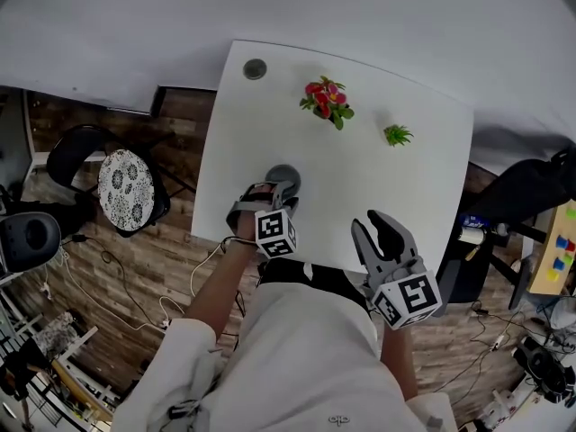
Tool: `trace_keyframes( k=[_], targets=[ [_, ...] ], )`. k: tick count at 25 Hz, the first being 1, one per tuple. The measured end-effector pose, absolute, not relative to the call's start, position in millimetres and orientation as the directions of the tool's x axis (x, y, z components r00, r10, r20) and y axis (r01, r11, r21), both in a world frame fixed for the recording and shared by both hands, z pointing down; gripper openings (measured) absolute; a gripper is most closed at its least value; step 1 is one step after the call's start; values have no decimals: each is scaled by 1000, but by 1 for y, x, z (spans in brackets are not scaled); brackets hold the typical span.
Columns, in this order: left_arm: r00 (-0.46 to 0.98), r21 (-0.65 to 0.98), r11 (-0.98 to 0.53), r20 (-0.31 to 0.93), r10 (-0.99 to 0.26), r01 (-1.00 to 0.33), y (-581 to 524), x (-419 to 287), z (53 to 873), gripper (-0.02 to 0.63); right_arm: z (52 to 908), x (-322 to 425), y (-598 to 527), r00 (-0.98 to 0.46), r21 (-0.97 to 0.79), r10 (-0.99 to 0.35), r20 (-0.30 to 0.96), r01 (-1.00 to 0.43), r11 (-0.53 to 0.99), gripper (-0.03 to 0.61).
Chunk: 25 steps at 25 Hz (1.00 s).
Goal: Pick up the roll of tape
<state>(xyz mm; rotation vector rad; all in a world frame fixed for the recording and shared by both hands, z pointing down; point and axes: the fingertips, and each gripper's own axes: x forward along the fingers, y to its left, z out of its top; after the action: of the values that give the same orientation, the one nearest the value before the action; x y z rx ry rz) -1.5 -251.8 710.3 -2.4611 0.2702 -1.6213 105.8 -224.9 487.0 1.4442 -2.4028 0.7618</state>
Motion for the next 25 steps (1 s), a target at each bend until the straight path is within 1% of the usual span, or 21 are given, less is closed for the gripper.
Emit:
trace_keyframes(
  k=[3,7,15,19,25],
  targets=[
    [382,-256,-966,891,-246,-26,-250,-1,714,156,488,104,-224,-482,-314,-752,450,-873,373,129],
    [374,-265,-964,893,-249,-7,-245,-4,716,114,488,101,-222,-481,-317,-752,452,-874,369,127],
    [366,-272,-962,894,-258,-13,-244,-6,716,98,491,104,-216,-479,-322,-750,457,-875,362,124],
    [357,-280,-960,894,-271,-27,-243,-11,715,75,490,102,-213,-485,-322,-748,453,-871,370,124],
    [329,-288,-957,902,-279,-22,-236,-16,712,72,486,101,-209,-500,-317,-742,446,-864,392,123]
  ],
)
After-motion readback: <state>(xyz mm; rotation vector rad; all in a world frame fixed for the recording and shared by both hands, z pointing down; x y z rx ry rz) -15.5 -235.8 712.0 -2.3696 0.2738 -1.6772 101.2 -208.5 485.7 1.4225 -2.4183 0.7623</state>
